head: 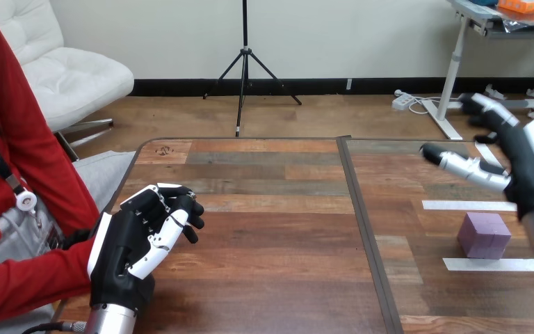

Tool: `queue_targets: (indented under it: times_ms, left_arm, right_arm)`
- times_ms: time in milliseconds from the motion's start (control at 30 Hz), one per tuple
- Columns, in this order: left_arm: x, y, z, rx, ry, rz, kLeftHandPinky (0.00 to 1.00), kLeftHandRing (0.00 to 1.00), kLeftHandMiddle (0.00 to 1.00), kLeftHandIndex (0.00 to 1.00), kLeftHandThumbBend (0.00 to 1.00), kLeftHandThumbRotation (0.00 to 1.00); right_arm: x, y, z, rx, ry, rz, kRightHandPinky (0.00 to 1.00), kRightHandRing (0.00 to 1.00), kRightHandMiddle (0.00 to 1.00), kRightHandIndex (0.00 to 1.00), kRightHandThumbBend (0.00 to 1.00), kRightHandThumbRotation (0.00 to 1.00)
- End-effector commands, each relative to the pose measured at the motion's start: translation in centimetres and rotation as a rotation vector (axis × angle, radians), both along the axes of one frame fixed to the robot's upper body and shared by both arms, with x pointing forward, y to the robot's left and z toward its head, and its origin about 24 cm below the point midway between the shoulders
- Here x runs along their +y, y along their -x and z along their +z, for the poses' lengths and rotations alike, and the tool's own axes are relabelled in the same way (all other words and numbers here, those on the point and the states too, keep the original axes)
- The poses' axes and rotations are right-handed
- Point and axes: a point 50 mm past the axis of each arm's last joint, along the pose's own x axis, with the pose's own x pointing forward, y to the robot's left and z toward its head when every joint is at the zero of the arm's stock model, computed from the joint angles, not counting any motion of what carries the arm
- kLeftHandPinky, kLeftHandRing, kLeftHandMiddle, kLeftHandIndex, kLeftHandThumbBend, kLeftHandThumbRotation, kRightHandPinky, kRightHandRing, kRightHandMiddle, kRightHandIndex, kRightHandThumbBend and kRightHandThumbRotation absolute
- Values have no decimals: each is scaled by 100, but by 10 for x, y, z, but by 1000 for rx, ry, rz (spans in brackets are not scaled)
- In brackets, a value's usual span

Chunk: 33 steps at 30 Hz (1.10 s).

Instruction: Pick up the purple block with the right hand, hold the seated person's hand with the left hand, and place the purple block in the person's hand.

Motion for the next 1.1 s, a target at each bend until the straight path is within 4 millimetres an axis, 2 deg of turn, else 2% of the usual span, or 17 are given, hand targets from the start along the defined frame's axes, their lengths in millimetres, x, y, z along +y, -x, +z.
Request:
queue_targets:
  times_ms: [0,467,900,1067]
  left_arm:
    - [-2,-18,20,-91,-10,-17,32,44,49,49,29,29]
    - [-2,-19,19,-78,-8,-11,29,44,49,49,34,29]
    - [-2,-18,19,-80,-12,-9,29,44,48,49,34,29]
    - [-2,-18,19,-80,-14,-10,29,44,48,49,33,29]
  right_arm:
    - [-1,-16,22,-40,27,-17,82,88,88,86,100,47]
    - [-14,-21,22,33,133,-83,80,89,89,87,100,41]
    - [-26,-21,7,172,139,-150,81,91,90,88,100,38]
    - [-29,-20,3,211,132,-167,77,89,90,88,100,36]
